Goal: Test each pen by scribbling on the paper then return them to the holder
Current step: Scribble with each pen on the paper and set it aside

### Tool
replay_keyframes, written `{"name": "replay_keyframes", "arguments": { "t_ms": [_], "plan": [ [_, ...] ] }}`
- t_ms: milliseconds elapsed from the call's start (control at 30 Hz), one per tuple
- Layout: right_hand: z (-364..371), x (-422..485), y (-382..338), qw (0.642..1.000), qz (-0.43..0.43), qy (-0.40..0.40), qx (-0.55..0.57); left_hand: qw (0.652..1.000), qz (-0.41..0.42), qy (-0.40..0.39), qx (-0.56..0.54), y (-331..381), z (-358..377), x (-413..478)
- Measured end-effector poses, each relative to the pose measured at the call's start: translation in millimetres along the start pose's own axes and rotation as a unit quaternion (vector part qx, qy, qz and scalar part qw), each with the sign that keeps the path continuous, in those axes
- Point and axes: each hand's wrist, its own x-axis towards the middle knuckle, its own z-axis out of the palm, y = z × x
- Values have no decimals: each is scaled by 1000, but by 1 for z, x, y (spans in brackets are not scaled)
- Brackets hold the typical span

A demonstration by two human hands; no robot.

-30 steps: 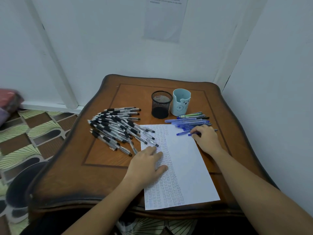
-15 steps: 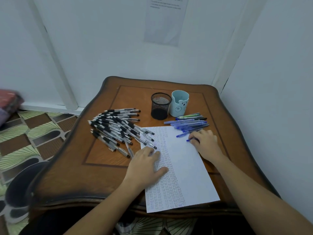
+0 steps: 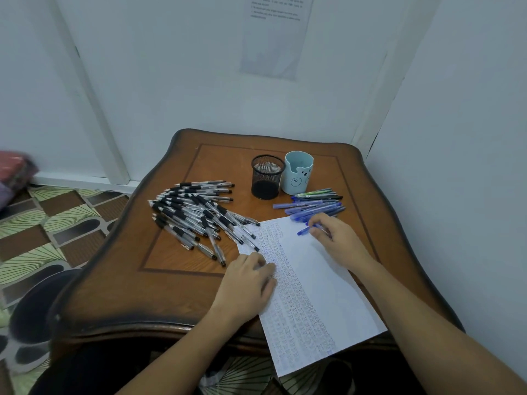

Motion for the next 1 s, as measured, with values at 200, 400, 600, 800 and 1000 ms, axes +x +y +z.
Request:
{"name": "replay_keyframes", "arguments": {
  "t_ms": [200, 400, 600, 800, 1000],
  "plan": [
    [-2, -1, -8, 997, -7, 36, 64, 999, 14, -19, -42, -7, 0, -2],
    [-1, 6, -22, 933, 120, 147, 307, 997, 41, -39, -52, -18, -8, 7],
    [15, 12, -23, 862, 215, 86, 452, 998, 21, -38, -53, -21, -2, 1],
    [50, 21, -25, 876, 179, 76, 441, 997, 10, -43, -60, -21, -3, 0],
    [56, 32, -25, 900, 150, 17, 409, 997, 12, -30, -64, -24, 1, 0]
  ]
}}
